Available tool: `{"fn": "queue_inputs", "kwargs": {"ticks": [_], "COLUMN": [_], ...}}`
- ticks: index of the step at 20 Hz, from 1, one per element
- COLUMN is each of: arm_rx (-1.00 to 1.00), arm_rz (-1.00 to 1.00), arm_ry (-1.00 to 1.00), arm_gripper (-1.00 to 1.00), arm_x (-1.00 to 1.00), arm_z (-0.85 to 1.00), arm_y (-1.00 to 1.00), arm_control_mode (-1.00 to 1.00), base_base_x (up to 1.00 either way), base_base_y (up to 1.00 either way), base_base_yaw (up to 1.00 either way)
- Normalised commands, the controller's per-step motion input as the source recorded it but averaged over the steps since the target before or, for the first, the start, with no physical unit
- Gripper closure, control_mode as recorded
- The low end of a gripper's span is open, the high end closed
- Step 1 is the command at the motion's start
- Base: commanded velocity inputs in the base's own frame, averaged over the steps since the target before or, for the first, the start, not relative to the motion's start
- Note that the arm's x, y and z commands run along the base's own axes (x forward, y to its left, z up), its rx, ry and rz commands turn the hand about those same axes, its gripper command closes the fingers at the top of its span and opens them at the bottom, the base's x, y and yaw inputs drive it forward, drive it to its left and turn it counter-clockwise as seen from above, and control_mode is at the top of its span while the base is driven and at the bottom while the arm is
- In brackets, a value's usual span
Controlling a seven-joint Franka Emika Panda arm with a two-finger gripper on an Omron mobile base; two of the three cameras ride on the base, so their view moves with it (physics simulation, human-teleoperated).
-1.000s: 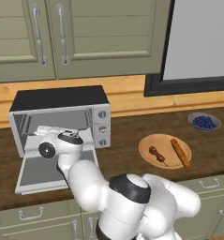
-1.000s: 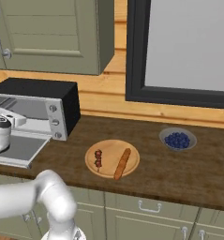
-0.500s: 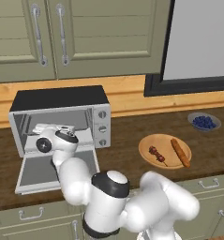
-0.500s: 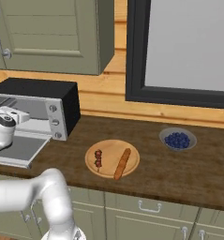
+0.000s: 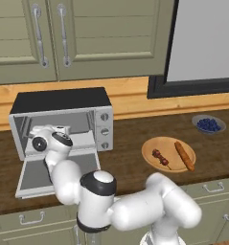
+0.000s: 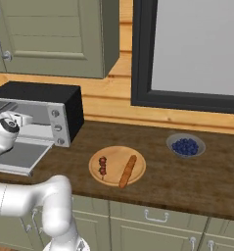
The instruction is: Pick up the kebab skewer and baguette bread, and place them inside the toaster oven. Close the toaster oven door and start by setting the timer.
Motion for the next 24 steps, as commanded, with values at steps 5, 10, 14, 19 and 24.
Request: {"fn": "queue_inputs", "kwargs": {"ticks": [5,10,14,19,24], "arm_rx": [-0.07,-0.08,-0.02,0.0,0.0], "arm_rz": [0.0,0.0,0.0,0.0,0.0], "arm_ry": [0.01,0.09,0.15,0.25,0.35], "arm_gripper": [-1.0,-1.0,-1.0,-1.0,-1.0], "arm_x": [0.09,-0.55,-0.99,-0.99,-0.93], "arm_z": [-0.38,-0.83,-0.85,-0.75,-0.45], "arm_y": [0.28,0.11,0.0,0.0,0.0], "arm_control_mode": [-1.0,-1.0,-1.0,-1.0,-1.0], "base_base_x": [0.0,0.0,0.0,0.0,0.0], "base_base_y": [0.0,0.0,0.0,0.0,0.0], "base_base_yaw": [0.0,0.0,0.0,0.0,0.0]}}
